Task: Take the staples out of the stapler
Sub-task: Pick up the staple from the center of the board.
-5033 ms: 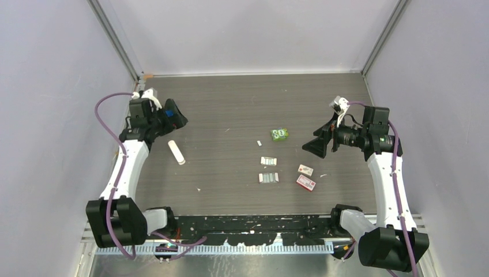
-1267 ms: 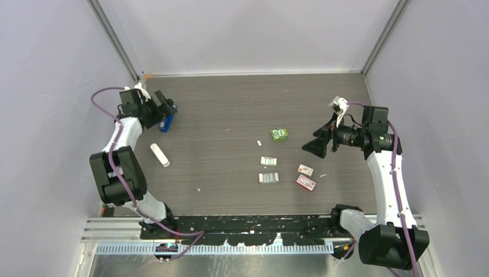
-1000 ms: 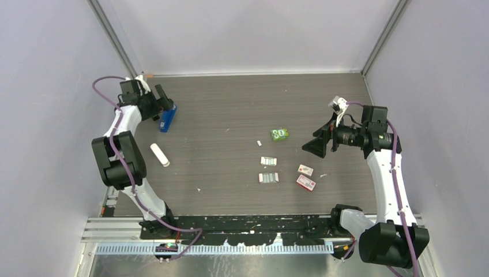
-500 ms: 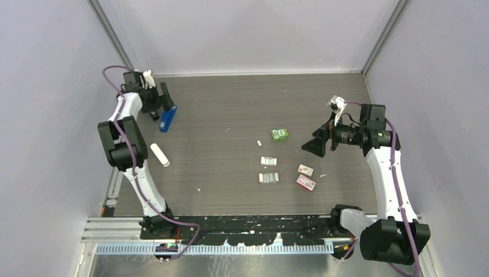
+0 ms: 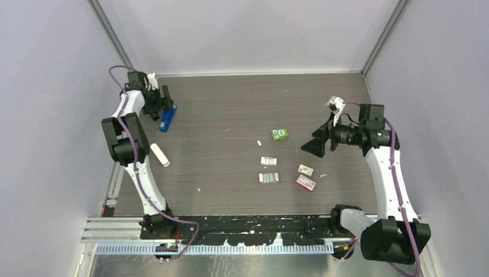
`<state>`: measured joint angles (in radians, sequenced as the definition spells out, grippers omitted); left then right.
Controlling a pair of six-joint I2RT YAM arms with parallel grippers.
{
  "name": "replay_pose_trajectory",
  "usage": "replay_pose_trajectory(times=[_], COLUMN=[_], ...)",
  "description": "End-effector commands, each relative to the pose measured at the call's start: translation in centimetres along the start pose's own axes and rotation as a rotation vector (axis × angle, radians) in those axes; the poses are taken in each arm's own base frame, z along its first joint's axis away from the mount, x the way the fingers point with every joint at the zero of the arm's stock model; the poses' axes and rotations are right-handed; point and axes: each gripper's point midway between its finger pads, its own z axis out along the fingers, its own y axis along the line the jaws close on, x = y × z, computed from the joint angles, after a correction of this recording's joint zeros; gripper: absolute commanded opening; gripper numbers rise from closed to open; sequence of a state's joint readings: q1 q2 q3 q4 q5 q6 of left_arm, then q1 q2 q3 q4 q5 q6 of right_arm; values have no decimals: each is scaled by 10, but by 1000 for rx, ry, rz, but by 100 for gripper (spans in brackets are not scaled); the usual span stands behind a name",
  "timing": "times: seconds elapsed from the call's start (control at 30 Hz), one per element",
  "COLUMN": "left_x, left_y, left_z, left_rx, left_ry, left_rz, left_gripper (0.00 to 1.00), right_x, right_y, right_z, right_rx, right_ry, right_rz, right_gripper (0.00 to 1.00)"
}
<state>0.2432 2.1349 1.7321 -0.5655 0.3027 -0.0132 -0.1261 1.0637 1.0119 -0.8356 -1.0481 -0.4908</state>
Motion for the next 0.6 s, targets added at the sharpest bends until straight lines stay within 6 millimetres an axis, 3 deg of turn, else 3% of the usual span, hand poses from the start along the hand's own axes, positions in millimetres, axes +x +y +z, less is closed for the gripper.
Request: replay_pose_trajectory(times=[0.0, 0.37, 0.47, 0.57], left_x=[-7, -28, -48, -77], left_y=[-3, -4, -17, -39], left_z=[5, -6, -26, -67], left_rx=[-66, -127, -112, -74], left_ry=[5, -60, -140, -301], left_rz=[70, 64, 35, 9], left_gripper=[80, 80, 81, 85], right_x=[2, 3, 3, 4], right_y=[25, 25, 25, 25], right_z=[-4, -3, -3, -3], right_rx=[-123, -126, -127, -129], right_ry=[2, 6, 8, 10], right_rz=[-125, -124, -126, -126], right_gripper=[97, 97, 97, 97])
